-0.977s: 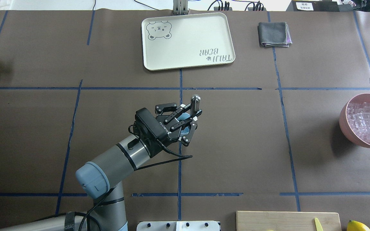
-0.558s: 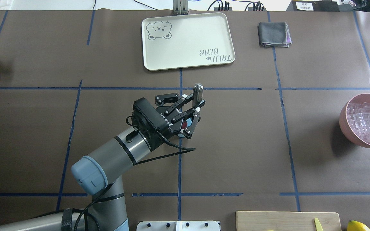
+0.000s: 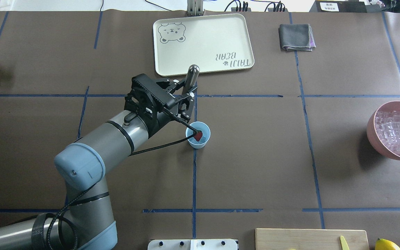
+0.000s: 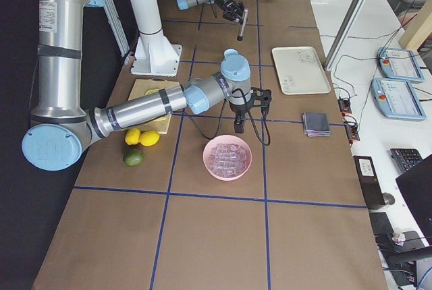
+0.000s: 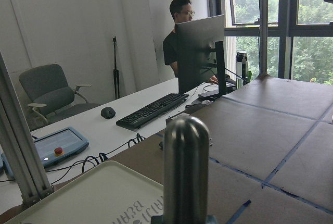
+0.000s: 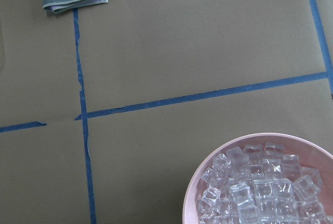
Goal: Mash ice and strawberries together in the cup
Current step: 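Lift the muddler out of the cup and carry it back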
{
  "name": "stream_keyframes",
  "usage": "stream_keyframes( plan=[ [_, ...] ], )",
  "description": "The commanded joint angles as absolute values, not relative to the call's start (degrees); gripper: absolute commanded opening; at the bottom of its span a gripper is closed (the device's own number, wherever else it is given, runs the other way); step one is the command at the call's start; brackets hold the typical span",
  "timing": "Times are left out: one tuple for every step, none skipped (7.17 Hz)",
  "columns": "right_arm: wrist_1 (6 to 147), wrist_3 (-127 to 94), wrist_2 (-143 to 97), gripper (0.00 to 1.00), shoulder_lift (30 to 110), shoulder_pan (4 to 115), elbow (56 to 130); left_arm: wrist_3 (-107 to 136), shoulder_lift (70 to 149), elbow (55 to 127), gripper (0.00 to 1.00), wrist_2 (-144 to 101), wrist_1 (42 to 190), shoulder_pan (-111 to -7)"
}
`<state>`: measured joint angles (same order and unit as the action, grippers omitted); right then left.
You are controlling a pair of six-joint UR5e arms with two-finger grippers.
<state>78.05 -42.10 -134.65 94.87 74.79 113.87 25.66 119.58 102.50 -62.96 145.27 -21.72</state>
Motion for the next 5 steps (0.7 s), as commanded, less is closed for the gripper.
stream_keyframes(
  plan=[
    [78.0, -42.1, -134.6, 1.00, 94.8, 74.8, 113.5, 38.3, 115.9, 102.7, 0.00, -65.4, 137.8, -25.7],
    [78.0, -42.1, -134.5, 1.00, 94.8, 74.8, 113.4, 39.9, 112.4, 103.5, 0.00, -75.6, 136.2, -32.0],
    [78.0, -42.1, -134.6, 1.00, 94.9, 74.8, 113.4, 43.7, 107.3, 103.5, 0.00, -85.7, 136.1, -38.9],
    [78.0, -42.1, -134.6, 1.00, 95.1, 74.8, 113.4, 44.3, 102.4, 103.5, 0.00, -96.4, 135.9, -46.1],
    [78.0, -42.1, -134.5, 1.00, 95.3, 74.8, 113.3, 44.4, 98.0, 102.7, 0.00, -108.5, 135.1, -54.1]
  ],
)
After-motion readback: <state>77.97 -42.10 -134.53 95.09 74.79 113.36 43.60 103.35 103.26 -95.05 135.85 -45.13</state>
